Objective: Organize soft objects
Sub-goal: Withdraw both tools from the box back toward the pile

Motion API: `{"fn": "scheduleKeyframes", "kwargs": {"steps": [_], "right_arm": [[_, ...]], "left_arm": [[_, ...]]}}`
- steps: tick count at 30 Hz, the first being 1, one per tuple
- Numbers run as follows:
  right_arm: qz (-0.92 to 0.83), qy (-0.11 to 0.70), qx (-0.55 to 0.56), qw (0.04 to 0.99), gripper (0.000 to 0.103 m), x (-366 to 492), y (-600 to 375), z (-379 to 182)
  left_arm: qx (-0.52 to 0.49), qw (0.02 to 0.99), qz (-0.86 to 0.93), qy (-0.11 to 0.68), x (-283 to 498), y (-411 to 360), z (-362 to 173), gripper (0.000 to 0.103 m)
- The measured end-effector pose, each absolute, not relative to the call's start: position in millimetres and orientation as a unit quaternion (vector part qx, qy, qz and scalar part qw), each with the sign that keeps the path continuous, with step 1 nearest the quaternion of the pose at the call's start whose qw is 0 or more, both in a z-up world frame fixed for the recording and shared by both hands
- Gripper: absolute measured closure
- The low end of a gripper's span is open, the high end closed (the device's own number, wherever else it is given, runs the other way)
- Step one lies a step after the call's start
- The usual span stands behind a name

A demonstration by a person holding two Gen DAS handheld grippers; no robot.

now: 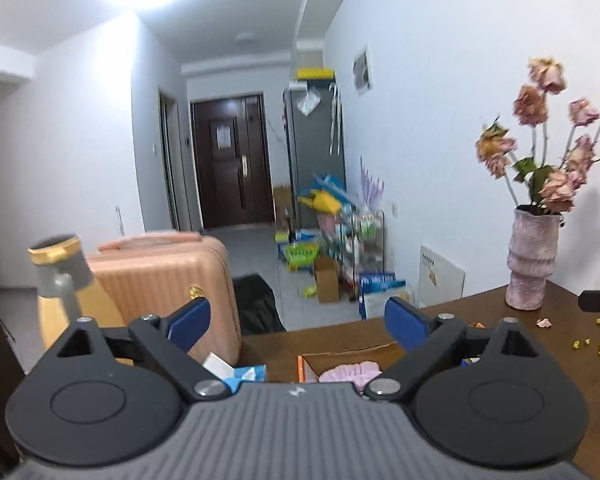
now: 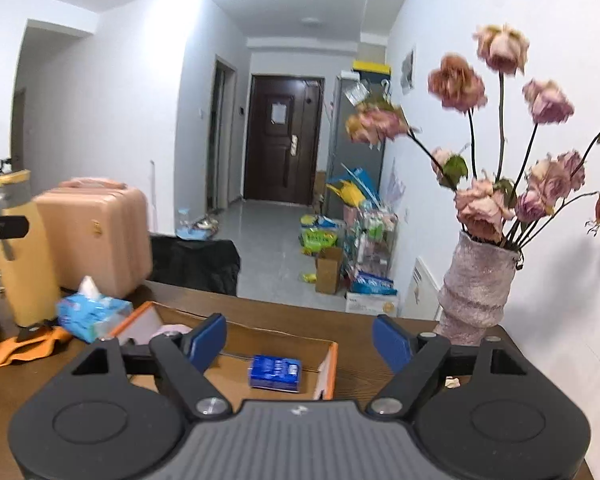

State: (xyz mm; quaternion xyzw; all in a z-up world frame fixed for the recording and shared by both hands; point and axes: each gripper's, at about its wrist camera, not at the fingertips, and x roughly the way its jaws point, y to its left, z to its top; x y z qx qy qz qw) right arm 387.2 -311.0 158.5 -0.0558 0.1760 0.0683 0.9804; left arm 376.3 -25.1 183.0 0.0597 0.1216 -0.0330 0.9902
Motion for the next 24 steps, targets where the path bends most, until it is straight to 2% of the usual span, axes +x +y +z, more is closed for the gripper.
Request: {"fn": "scheduleKeyframes", "kwargs": {"steps": [11,15,24], "right_arm": [[0.073,0.116,-0.026,0.99,0.017,284.5,-302.8,154.6],[0.1,0.093,-0.006,0.991,0.014,225.2,-296.2,129.0],[0.103,0.1,-0.023,0.989,0.013,118.5,-260.1,49.9]], "left_arm": [[0.043,0.996,-0.02,0.077,263.7,9.4,157.4,0.003],[0.052,0.996,-0.009,0.066,211.2,18.7,127.9,0.001],[0.039,0.997,-0.012,0.067,105.4,22.7,57.9,0.0]]}}
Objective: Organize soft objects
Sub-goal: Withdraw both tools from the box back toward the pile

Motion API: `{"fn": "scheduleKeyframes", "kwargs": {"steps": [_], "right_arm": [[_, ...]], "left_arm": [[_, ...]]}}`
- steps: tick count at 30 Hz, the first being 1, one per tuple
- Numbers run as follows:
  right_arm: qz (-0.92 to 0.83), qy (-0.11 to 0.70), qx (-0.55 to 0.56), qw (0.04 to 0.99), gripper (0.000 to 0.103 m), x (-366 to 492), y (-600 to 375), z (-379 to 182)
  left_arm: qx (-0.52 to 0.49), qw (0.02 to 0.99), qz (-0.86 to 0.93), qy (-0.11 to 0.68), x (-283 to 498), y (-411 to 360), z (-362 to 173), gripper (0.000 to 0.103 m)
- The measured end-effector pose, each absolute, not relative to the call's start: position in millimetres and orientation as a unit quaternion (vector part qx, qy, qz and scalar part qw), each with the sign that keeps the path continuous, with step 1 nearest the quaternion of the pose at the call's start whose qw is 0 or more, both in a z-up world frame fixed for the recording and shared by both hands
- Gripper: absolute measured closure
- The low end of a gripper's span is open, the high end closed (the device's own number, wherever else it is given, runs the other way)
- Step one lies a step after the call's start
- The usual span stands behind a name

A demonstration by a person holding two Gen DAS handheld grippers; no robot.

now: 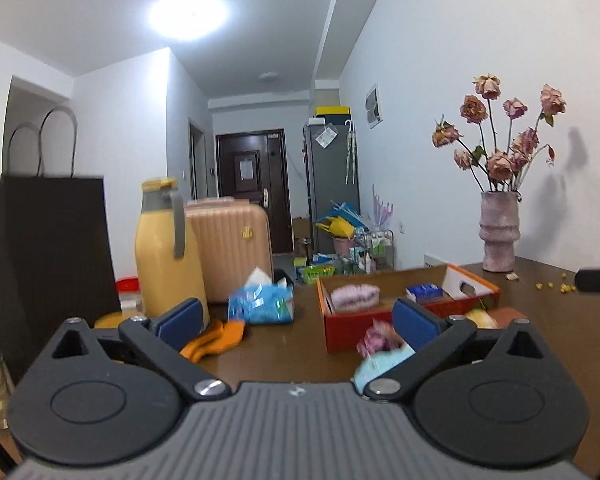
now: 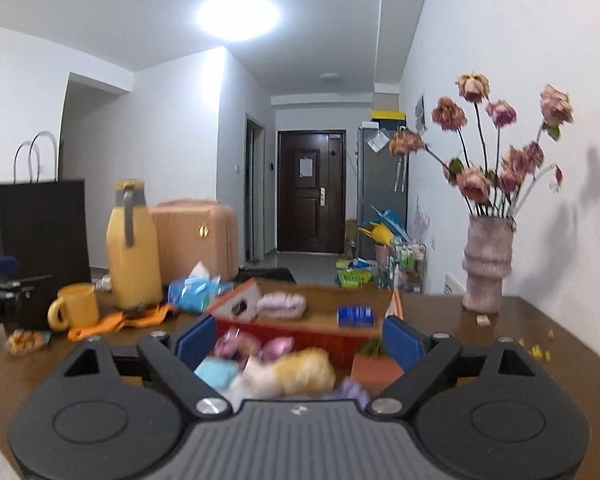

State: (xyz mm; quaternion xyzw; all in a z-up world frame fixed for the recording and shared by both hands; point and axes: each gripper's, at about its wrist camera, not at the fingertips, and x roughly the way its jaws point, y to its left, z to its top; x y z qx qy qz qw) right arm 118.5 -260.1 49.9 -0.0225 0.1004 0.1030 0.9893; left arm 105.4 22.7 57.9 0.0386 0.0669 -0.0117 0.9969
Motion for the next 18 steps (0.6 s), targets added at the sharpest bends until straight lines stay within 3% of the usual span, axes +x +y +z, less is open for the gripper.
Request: {"fn": "scheduleKeyframes", "kwargs": {"steps": [6,18], "right_arm": [[0.125,0.123,-0.011,0.984,0.013,81.9,-246.2,17.4],[0.103,0.155,-0.002,0.983,0.017,134.9,-250.4,1.4]], "left_arm": [[0.029,0.992,-0.03,0.116,89.1,26.6,30.1,0.0],[0.03,0.983,-0.04,0.174,150.2,16.4,6.3,0.0]]}}
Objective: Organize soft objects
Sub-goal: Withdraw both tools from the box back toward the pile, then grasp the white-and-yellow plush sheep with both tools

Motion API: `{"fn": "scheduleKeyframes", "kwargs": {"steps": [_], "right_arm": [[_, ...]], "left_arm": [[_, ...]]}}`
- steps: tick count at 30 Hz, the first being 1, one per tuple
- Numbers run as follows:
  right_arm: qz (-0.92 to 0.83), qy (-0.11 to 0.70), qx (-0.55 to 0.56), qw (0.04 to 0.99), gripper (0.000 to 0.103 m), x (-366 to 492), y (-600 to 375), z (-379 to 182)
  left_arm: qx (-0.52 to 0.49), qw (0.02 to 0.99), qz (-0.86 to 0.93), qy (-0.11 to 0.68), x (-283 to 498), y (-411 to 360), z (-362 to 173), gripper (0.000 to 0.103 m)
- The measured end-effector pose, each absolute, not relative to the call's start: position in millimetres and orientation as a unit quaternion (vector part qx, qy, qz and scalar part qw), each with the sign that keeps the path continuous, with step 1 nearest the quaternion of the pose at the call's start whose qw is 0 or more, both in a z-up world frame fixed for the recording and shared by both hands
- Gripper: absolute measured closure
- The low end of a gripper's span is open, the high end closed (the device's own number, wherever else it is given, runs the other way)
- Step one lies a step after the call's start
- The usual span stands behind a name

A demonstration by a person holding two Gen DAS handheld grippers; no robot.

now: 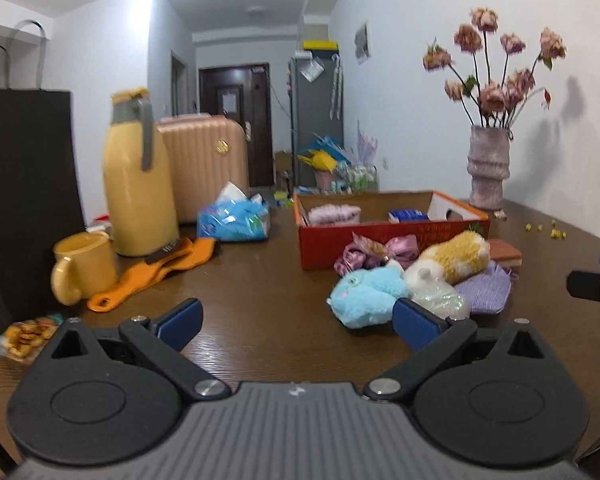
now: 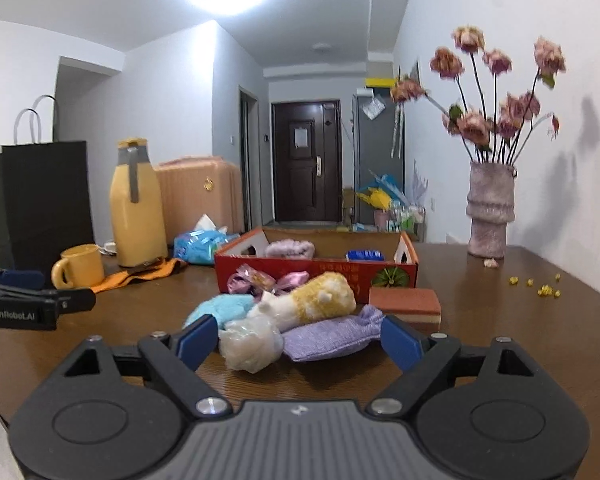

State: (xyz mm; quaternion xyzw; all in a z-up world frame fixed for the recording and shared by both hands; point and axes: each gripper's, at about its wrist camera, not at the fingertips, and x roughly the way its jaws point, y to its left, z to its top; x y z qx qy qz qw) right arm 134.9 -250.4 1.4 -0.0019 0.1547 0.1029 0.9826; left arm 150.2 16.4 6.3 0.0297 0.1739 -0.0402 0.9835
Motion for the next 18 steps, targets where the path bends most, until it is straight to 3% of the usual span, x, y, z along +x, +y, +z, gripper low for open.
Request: {"fn": "scheduleKeyframes", "kwargs": {"steps": [7,11,18], "right_arm": [[0.124,0.178,0.001,0.976,0.022,183.9,-244.4,-11.1],[0.146,0.198,0.005,0.969,0.039,216.1,-237.5,-15.6],[0.098,0.193,-0.015,0.976,0.037,276.3,-239.1,-13.2]], "left_arm": [[0.034,0.976,-0.069,0.206,202.8,0.3,-11.8,0.0],[0.014,0.972,-0.073,0.224,235.3,-0.2,-11.0,0.002],[0.01,0.969,-0.095,0.229,274.0,-14.0,-15.1,0.005]]}}
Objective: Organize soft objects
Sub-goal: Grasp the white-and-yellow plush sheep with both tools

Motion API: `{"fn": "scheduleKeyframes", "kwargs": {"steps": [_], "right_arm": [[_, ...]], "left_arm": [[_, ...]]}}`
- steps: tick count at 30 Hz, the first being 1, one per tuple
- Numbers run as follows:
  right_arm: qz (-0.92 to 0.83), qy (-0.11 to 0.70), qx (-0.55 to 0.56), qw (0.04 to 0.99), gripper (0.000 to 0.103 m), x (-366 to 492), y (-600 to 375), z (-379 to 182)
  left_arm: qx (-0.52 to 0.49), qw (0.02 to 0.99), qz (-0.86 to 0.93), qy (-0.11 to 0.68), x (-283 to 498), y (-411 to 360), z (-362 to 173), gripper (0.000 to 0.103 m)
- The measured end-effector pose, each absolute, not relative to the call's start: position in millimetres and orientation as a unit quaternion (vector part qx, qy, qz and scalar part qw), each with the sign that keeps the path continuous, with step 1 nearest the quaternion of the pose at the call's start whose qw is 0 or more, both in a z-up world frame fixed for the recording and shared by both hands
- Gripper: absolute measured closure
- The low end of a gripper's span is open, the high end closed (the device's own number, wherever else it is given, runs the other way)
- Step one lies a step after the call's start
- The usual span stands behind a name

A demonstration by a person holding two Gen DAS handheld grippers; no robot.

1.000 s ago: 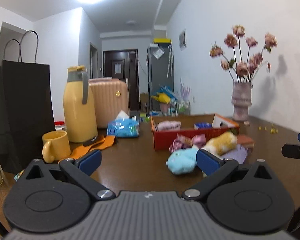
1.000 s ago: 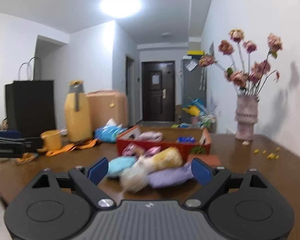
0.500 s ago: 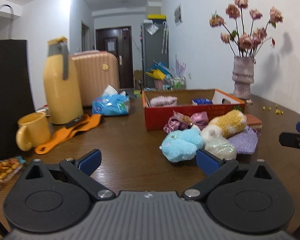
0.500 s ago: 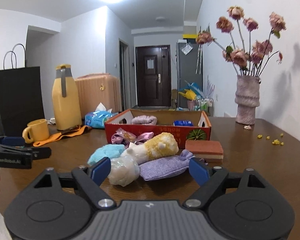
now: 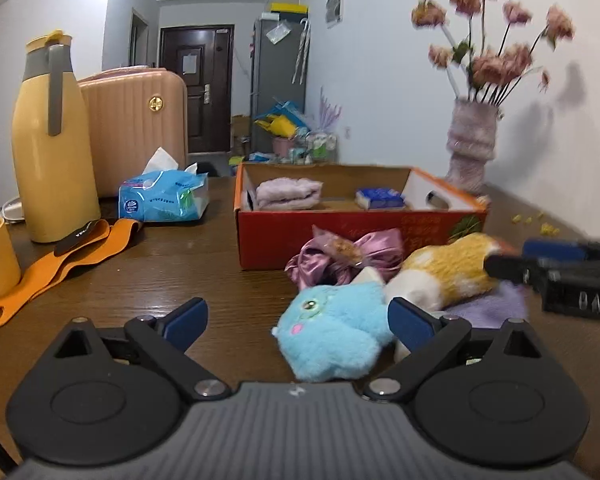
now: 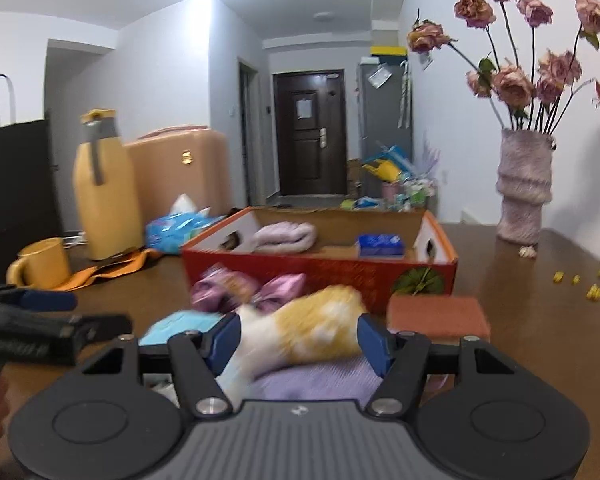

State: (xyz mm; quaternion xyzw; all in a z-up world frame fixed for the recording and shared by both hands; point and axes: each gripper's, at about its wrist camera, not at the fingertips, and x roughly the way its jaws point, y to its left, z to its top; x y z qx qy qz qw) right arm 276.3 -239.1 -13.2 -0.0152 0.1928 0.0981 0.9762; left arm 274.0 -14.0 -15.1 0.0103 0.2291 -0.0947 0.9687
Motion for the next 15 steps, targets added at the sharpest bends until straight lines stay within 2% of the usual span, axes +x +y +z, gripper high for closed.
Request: {"fn": "scheduleKeyframes", "kwargs": {"steps": [3,5,6,9,15], "right_arm": [[0.101,0.218,-0.031,0.97,0.036,305.9,-237.7,-20.9],[0.108,0.239,-0.027,0.965,0.046,319.1,-238.2,-26.6],[0.104,0.239,-0.015,0.965,0.057,322.3,-240.3,-28.5],[0.109,0.219,0.029,0.969,0.064,318.2,-249.5,-20.7],[0.106,0.116,0.07,0.985,0.065,255.0,-260.7,16.5]], "left_arm": [[-0.005,0.966,-0.117,0.228,281.2,-21.5,-14.1,0.007],[-0.002,0.966,-0.128,0.224,280.0,-28.5,-13.8,0.007],[0.005,0.966,-0.128,0.223,278.8,-32.0,-14.3,0.007],[0.013,0.967,-0.125,0.22,271.6,-36.6,-14.2,0.007],[0.0,0.973,-0.151,0.177,231.2,-33.3,11.0,0.007]]}}
